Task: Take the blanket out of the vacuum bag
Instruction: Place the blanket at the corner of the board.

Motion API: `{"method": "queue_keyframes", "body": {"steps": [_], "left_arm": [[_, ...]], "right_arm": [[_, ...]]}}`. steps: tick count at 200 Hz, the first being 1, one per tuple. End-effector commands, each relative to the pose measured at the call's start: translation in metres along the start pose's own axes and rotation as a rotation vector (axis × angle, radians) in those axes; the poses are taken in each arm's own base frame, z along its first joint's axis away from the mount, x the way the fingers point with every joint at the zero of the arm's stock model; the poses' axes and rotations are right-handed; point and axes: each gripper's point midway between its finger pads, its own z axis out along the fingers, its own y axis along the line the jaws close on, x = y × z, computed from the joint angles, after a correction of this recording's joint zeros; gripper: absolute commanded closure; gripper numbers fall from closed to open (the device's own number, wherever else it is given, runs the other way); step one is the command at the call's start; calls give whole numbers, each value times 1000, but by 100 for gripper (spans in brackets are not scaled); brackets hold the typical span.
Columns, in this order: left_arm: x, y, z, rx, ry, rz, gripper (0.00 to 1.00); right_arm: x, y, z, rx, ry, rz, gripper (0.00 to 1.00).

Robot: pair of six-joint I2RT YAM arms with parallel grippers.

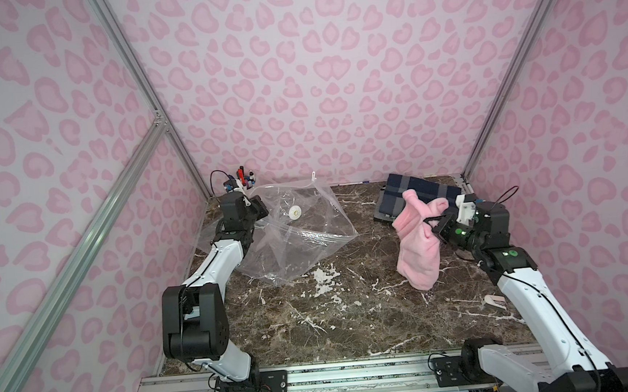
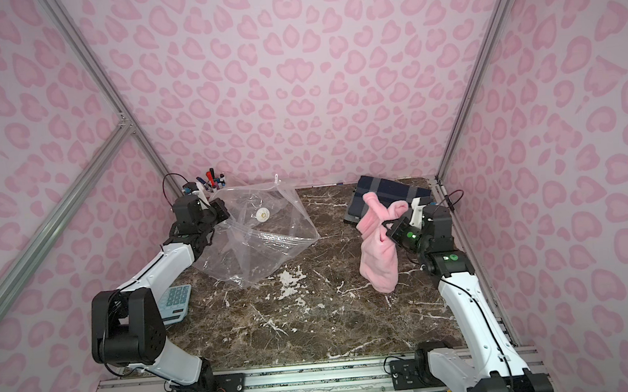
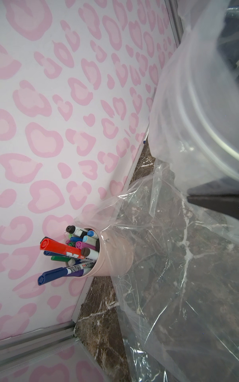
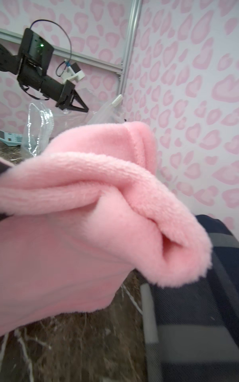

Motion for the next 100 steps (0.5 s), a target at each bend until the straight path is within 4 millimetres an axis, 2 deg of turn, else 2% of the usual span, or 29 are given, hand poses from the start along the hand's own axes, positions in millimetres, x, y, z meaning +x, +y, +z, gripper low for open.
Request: {"method": "queue_keyframes", "body": {"steps": [1, 30, 45, 100], "left_arm": [[-2, -2, 3, 7, -10, 8, 96], [4, -2, 7, 15, 1, -1, 96], [6, -3, 9, 24, 6, -2, 96], [5, -8, 12, 45, 9, 8, 96]], "right_arm": [[-27, -6, -20, 41, -59, -1, 100], [-73, -20, -43, 114, -173, 9, 100], [-93, -29, -49, 146, -228, 19, 100], [-156, -65, -34, 220, -326, 42, 100]]}}
